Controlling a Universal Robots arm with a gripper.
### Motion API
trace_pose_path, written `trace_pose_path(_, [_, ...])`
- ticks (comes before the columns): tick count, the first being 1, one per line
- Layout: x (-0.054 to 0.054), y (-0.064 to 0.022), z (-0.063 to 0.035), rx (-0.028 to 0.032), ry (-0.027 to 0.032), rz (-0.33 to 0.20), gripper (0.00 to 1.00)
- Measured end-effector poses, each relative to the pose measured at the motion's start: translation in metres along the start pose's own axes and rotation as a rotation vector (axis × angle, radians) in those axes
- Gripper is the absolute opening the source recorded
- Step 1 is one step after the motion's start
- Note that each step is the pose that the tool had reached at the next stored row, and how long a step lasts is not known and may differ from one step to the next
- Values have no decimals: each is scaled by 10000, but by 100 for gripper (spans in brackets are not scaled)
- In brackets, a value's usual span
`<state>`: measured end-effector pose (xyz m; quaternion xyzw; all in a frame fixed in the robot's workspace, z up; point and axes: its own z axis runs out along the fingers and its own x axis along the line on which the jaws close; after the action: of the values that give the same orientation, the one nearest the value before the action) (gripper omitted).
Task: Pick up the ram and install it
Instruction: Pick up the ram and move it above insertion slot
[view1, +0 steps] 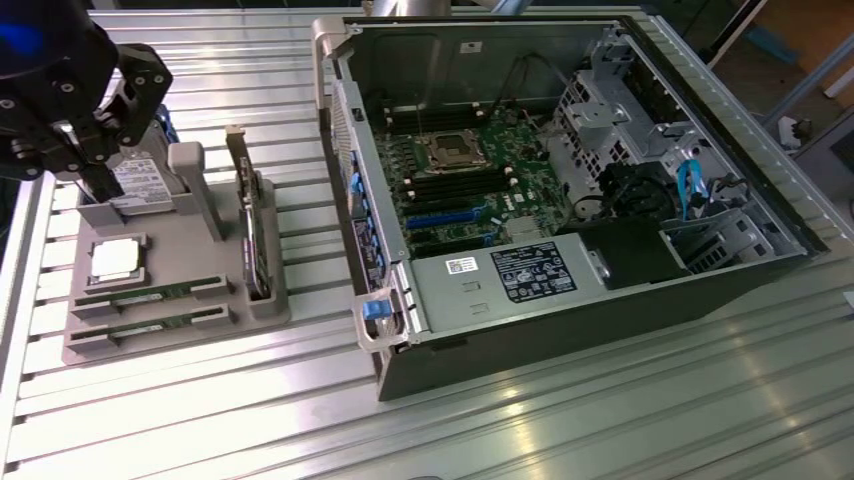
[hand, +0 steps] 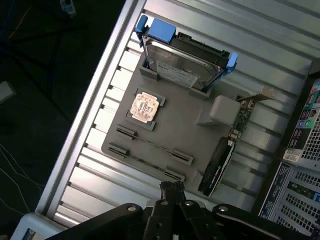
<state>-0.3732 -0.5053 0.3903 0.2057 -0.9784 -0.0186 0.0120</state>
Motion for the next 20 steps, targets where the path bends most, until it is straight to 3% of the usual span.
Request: trace_pose_path(20, [0, 0, 0, 38, 101, -2446, 11])
